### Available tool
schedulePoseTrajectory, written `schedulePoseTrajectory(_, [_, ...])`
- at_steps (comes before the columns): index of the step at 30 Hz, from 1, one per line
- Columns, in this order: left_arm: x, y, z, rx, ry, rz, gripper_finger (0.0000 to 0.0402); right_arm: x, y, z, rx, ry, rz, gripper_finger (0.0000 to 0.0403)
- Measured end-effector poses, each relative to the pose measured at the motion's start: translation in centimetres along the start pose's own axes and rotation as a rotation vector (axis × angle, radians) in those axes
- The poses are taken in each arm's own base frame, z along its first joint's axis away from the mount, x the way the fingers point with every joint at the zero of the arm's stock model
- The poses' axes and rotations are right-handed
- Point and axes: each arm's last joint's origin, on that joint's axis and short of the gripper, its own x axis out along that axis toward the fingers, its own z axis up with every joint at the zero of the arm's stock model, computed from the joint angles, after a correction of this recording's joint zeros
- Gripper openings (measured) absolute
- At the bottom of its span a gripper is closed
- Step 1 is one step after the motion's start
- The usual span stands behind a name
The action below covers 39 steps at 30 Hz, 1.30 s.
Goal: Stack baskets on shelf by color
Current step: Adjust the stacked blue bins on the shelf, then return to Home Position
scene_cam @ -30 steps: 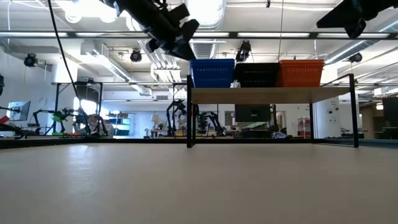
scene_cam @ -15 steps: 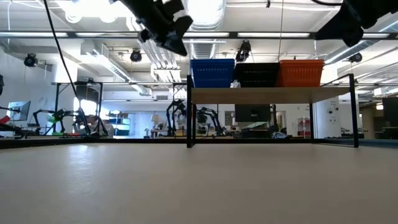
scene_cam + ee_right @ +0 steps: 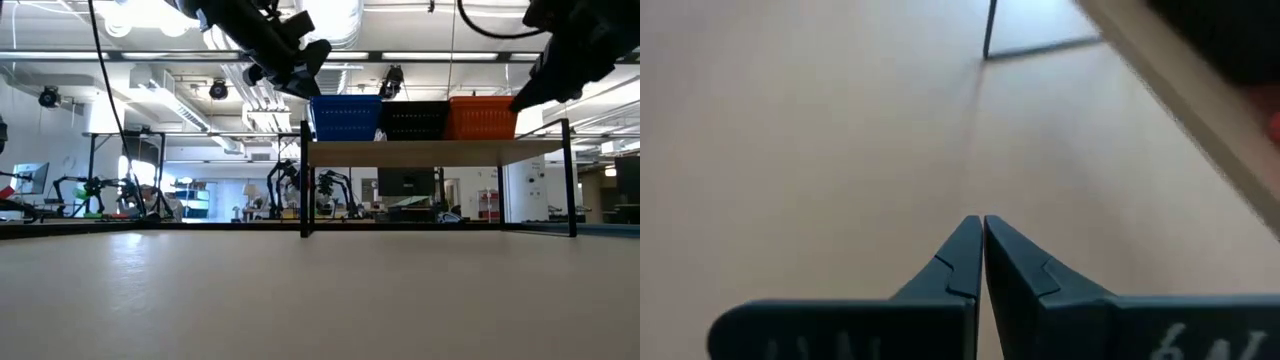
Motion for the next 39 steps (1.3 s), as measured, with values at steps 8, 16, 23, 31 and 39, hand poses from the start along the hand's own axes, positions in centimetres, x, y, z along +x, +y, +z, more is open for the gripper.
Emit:
schedulePoseTrajectory(8, [-1.8,0.2,1.0,0.064,-0.02,-0.011,0.0006,0.8,0.0,-1.1,0.013,0.032,-0.017,0.0009])
schedulePoseTrajectory(16, [-7.7,-3.1,-0.1,0.13,-0.048,-0.194,0.0006,3.1,1.7,-5.7,-0.191,-0.016,0.361,0.0009])
schedulePoseTrajectory(23, [-9.5,-6.5,-3.5,0.017,-0.077,-0.325,0.0006,2.3,-0.1,-4.8,-0.192,-0.275,0.493,0.0009])
schedulePoseTrajectory(31, [-9.2,-6.5,-6.4,-0.071,-0.078,-0.337,0.0006,0.9,-3.6,-5.0,-0.079,-0.489,0.568,0.0009])
schedulePoseTrajectory(39, [-10.2,-4.0,-8.5,-0.093,-0.077,-0.321,0.0006,1.0,-4.8,-6.5,-0.022,-0.614,0.51,0.0009])
